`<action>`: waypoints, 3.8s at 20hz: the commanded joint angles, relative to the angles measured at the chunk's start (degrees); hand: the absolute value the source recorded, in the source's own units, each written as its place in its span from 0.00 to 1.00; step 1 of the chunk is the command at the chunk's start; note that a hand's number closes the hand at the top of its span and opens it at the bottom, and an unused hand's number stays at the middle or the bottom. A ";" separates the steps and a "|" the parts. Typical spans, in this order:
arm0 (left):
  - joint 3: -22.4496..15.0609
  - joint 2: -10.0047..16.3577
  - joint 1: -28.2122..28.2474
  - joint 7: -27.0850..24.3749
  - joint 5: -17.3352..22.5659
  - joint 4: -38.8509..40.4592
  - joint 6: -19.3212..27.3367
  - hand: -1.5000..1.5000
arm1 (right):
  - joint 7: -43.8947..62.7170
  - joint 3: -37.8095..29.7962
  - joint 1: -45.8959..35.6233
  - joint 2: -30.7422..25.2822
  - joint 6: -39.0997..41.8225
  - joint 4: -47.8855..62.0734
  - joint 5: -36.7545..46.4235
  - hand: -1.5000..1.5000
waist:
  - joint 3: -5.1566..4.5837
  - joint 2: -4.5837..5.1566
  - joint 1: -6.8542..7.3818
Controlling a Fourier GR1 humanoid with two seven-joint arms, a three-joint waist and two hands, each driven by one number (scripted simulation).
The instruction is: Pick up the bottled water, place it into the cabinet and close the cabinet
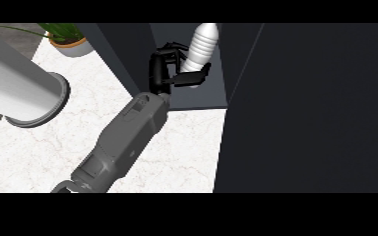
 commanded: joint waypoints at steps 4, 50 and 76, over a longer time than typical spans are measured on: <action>2.74 1.30 -7.19 -3.10 -1.22 11.69 1.49 1.00 | 1.56 -0.49 2.49 -0.81 1.03 -6.20 -2.83 0.00 | -0.01 0.14 0.03; 3.29 0.00 -8.00 -6.29 3.69 6.00 -22.25 0.00 | -0.28 -5.04 4.12 1.18 6.03 -3.67 -2.38 0.00 | 0.01 -0.80 1.59; -11.42 16.32 45.11 6.25 -2.63 -62.55 -12.07 1.00 | 17.71 10.66 -5.80 -0.62 8.57 -4.81 0.49 1.00 | -0.04 -0.96 4.24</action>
